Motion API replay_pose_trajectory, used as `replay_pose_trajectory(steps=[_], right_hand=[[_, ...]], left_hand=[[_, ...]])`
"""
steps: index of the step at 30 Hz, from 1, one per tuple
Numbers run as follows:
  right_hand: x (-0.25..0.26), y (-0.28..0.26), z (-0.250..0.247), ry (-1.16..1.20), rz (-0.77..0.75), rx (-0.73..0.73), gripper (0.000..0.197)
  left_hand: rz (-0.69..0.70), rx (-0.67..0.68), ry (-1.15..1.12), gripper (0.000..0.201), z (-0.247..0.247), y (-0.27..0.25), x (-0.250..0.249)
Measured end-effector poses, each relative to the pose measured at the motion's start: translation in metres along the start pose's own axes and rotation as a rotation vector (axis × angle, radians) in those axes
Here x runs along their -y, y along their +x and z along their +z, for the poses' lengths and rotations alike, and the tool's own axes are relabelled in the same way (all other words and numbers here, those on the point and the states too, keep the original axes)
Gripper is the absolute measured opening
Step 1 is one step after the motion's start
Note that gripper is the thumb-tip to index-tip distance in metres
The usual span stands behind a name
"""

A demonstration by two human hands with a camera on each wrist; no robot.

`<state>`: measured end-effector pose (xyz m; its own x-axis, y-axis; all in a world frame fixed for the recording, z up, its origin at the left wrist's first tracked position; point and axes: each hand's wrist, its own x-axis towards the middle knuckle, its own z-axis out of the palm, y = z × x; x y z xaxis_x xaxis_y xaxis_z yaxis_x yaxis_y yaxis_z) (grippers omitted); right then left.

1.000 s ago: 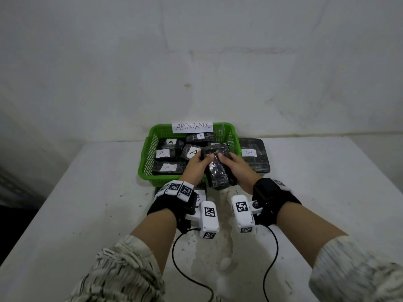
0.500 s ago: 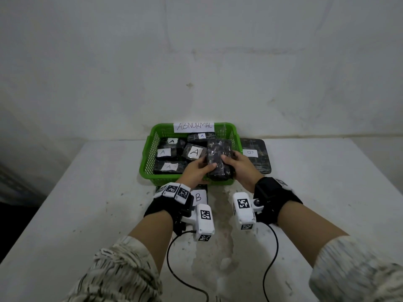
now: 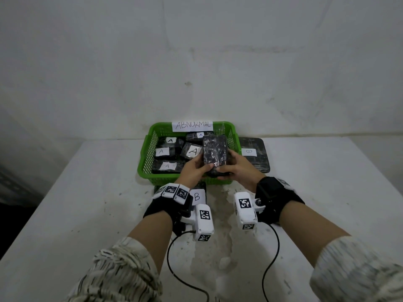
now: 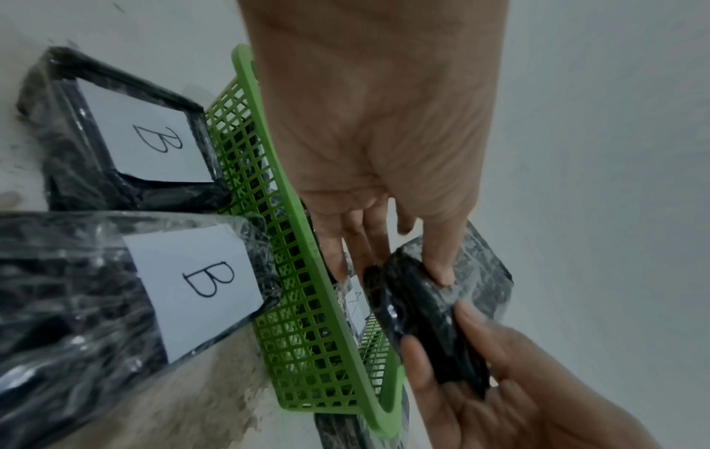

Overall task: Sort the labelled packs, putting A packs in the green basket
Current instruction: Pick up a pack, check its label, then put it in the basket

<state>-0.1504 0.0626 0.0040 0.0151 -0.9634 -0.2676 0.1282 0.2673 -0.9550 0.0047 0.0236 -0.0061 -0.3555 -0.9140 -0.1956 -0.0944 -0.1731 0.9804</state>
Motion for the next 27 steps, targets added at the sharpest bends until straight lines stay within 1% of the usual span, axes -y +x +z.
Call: replay_pose_trajectory(steps=[3, 5, 6, 9, 10, 14, 19, 21, 24, 27], right_hand=[[-0.001, -0.002, 0.000, -0.097, -0.057, -0.059, 0.072], [-0.002, -0.002, 0.001, -0.147, -0.087, -0.068, 0.071], [-0.003, -0.001, 0.001, -0.149, -0.085, -0.068, 0.064], [-0.002, 0.001, 0.002, -0.106, -0.047, -0.080, 0.031], [-0.001, 0.002, 0.002, -0.087, -0.044, -0.087, 0.026], [0.002, 0.004, 0.005, -0.027, -0.057, -0.117, 0.028], [-0.001, 0.007, 0.006, -0.046, -0.130, -0.223, 0.029], [-0.003, 0.008, 0.005, -0.069, -0.153, -0.252, 0.031], [-0.004, 0.008, 0.007, -0.103, -0.158, -0.268, 0.028], [0.001, 0.005, 0.008, -0.077, -0.140, -0.245, 0.025]], left_hand=[[0.058, -0.088, 0.037, 0.068, 0.001, 0.000, 0.000], [0.091, -0.084, 0.053, 0.066, 0.001, 0.001, 0.000], [0.082, -0.064, 0.053, 0.063, 0.000, 0.001, -0.001], [0.004, -0.021, 0.018, 0.053, -0.002, 0.003, -0.006], [-0.018, -0.007, -0.007, 0.050, -0.001, 0.003, -0.007], [-0.052, 0.034, -0.068, 0.040, 0.004, -0.002, -0.013], [-0.089, 0.018, -0.136, 0.014, 0.002, 0.000, -0.014], [-0.088, 0.027, -0.125, 0.018, 0.002, -0.001, -0.016], [-0.060, 0.016, -0.063, 0.028, 0.005, 0.001, -0.020], [-0.007, -0.013, -0.020, 0.027, 0.008, 0.004, -0.024]])
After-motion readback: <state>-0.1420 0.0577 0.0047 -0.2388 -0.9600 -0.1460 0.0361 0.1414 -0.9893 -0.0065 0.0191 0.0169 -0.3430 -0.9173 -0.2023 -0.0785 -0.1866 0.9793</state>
